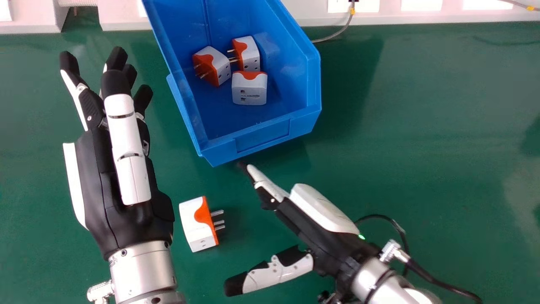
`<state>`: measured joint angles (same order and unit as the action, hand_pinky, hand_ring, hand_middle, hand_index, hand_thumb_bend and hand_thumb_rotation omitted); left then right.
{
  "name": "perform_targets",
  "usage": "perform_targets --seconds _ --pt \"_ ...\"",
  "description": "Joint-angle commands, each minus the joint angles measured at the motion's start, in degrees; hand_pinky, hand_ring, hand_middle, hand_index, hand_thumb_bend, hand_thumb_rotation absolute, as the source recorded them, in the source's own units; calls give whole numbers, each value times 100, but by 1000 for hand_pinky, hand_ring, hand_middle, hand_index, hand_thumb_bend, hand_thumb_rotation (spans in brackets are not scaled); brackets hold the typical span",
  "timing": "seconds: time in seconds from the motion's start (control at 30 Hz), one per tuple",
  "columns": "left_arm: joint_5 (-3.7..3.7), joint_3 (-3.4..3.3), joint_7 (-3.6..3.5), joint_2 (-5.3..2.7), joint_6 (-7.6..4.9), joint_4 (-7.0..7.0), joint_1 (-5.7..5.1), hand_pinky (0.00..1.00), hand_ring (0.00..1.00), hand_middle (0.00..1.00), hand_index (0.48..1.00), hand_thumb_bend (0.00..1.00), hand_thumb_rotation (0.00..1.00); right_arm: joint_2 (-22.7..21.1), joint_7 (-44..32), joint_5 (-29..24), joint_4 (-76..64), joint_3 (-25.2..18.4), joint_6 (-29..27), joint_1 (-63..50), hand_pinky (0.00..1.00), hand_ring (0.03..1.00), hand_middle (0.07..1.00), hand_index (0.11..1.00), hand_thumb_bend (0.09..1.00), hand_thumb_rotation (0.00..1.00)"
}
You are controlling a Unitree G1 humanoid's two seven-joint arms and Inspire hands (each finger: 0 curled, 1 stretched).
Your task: Pick all objects and put in blue box
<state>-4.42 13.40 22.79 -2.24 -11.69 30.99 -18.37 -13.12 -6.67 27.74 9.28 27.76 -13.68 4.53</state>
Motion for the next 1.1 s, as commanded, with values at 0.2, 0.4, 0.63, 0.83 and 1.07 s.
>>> perform_targets --seconds 0.2,0.4,0.63,0.83,1.07 --pt "73 122 63 -479 -37 210 -79 905 937 924 909 585 819 411 390 198 1527 108 -679 1008 785 912 925 943 1000 608" --pt "87 105 57 -447 -84 198 -105 916 942 924 906 589 807 593 872 404 2642 166 -1140 1683 781 921 927 932 1000 612" --pt "69 74 41 -422 -25 227 -110 920 949 932 912 585 826 836 1291 535 3585 206 -1481 2317 809 932 933 927 1000 610" --pt "73 59 16 -397 -18 235 -118 925 951 936 916 582 830 1077 1545 588 4179 271 -1870 2621 790 918 919 907 1000 598" --pt "60 46 -1 -401 -55 215 -97 921 947 931 914 580 825 1310 1341 507 4746 281 -2311 2826 763 910 905 895 1000 508"
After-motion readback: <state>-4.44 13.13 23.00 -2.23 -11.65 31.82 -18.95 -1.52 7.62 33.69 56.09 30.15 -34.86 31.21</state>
